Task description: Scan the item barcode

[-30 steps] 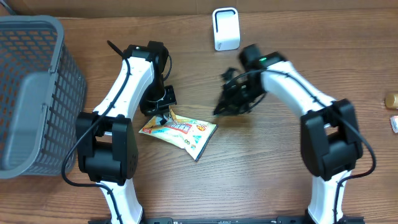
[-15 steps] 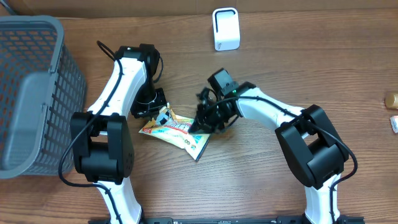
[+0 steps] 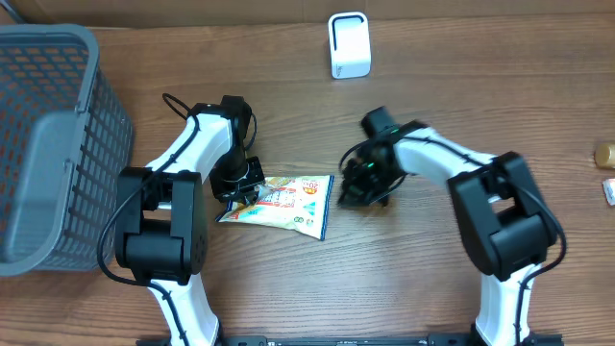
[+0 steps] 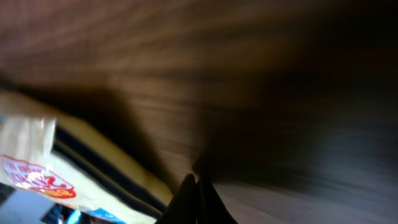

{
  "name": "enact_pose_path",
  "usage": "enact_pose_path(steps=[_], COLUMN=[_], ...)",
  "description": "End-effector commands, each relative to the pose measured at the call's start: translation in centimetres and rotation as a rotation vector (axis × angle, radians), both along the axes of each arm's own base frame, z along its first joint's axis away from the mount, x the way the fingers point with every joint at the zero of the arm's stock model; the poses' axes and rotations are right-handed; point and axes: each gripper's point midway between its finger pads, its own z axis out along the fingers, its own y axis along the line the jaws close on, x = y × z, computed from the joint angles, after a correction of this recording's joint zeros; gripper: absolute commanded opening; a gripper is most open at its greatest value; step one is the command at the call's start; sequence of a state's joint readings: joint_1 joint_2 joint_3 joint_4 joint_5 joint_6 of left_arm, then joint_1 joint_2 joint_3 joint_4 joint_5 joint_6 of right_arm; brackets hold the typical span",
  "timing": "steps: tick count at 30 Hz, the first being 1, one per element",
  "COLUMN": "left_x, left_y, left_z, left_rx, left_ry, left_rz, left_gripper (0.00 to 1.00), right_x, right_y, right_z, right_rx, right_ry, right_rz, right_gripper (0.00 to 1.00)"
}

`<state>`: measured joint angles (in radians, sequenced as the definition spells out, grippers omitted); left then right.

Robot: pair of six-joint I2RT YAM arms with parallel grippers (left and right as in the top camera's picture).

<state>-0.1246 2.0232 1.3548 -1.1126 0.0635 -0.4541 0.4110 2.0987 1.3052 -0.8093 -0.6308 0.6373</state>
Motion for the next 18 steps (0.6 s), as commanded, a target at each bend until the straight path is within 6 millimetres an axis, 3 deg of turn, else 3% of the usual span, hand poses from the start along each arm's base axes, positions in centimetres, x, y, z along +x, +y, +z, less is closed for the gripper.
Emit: enact_pose_path(steps=[1,4,7,11,13,18], left_x=[-0.4,-0.6,-0.5,0.8,1.9,3.0], left_y=[0.7,2.2,2.3,2.1,1.9,1.8], left_z=[-0.1,0.2,1.4,3.7,5.1,5.6], left_rx=[0.06,0.161,0.171,0.165,0.159,0.149], left_ry=[0.006,0.009,0.021,-0.004,-0.034,-0.073], left_rz=[0.089,0.137,0.14,0.139,0.138,0.134], left_gripper=[0.04,0.04,0.04,0.04,0.04,0.04], right_x=[2.6,3.6,4.2,4.6,3.8,2.2], right_y=[-5.5,-7.7,-7.2,-2.7,1.0,6.8], right_z=[-1.9,-0.9,1.4,5.3,8.0,9.2], right_rx=[-0.216,-0.242,-0.144,0.136,0.316,0.419], right_ry=[-0.073,-0.066,-0.081,-0.152,-0.16,-0.221], right_rz=[-0.041,-0.052,0.006,0.127,0.176,0.277], right_gripper=[0.04,0.04,0.04,0.04,0.04,0.04])
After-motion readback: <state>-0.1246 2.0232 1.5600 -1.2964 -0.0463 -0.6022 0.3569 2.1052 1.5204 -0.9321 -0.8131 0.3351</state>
